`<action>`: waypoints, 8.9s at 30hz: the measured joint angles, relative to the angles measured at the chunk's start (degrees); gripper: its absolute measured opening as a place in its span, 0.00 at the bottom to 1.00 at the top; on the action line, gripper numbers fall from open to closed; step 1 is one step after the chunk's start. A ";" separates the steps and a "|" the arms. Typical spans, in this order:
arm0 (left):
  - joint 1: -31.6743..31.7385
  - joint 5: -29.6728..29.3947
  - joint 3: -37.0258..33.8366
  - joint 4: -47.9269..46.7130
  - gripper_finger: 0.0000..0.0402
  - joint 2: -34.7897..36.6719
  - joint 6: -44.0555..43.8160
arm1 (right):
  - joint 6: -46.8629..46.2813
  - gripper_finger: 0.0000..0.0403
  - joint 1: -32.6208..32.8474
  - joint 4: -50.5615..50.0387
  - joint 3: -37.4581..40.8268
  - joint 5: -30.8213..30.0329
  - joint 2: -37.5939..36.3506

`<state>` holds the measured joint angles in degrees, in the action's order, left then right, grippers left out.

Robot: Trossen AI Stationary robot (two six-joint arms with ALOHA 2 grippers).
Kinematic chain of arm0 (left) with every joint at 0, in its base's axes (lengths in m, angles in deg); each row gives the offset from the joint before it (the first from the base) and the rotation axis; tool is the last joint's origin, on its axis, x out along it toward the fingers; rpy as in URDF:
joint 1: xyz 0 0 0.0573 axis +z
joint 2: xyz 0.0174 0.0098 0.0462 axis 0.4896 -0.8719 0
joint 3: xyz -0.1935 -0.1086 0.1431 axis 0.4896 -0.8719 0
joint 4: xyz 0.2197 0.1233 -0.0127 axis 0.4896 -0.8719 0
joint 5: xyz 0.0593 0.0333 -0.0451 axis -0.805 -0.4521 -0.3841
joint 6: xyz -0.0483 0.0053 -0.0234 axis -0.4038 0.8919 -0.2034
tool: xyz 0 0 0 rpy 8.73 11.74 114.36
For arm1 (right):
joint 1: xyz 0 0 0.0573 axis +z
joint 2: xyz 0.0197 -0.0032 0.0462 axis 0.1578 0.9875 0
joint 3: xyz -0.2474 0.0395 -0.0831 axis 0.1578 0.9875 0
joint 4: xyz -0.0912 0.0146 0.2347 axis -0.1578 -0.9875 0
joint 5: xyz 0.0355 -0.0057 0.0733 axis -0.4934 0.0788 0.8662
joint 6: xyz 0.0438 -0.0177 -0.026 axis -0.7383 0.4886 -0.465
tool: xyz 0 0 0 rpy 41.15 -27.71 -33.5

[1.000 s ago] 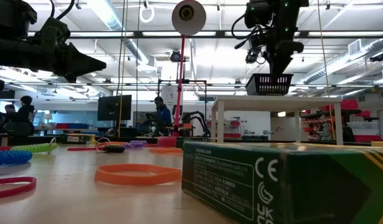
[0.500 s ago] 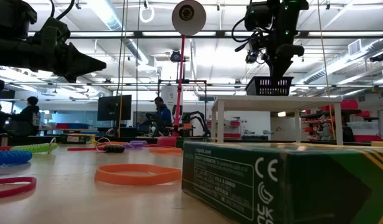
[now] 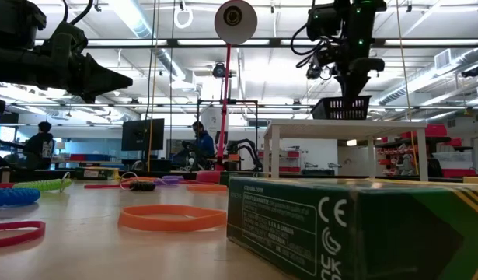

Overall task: Pick & Place Office Desk Supplies
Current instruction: Put the black bin on the shelf, then put the red bin on the shelf

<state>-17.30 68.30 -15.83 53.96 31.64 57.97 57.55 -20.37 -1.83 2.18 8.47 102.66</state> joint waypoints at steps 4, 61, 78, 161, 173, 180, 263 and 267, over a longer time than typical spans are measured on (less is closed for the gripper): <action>0.00 -0.01 0.00 0.00 0.02 0.02 0.01 | -0.32 0.04 0.02 2.04 0.00 2.76 0.00; 0.00 -0.01 0.00 -0.01 0.02 0.00 0.02 | -30.86 0.04 36.66 14.08 17.65 -3.60 -12.06; 0.01 0.00 0.01 0.00 0.02 0.01 0.00 | -34.54 0.01 46.93 38.11 30.69 2.54 -11.93; 0.00 0.00 0.01 -0.01 0.02 0.02 0.01 | -61.94 0.05 64.06 14.11 18.56 31.99 -0.74; 0.00 0.00 0.00 0.01 0.02 0.01 0.01 | -74.22 0.04 48.87 20.18 15.43 20.61 -0.81; 0.00 -0.02 0.01 0.01 0.02 0.02 0.01 | -102.81 0.03 46.00 30.69 24.26 8.69 -2.96; 0.01 -0.02 0.02 -0.01 0.02 0.00 0.02 | -3.29 0.06 51.18 39.56 25.92 -1.56 2.53; 0.01 -0.01 0.02 -0.03 0.02 0.01 0.00 | -3.53 0.02 52.37 39.85 25.54 -2.31 0.59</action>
<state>-17.28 68.29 -15.81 53.93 31.65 57.97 54.02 32.00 38.02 27.72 6.15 103.25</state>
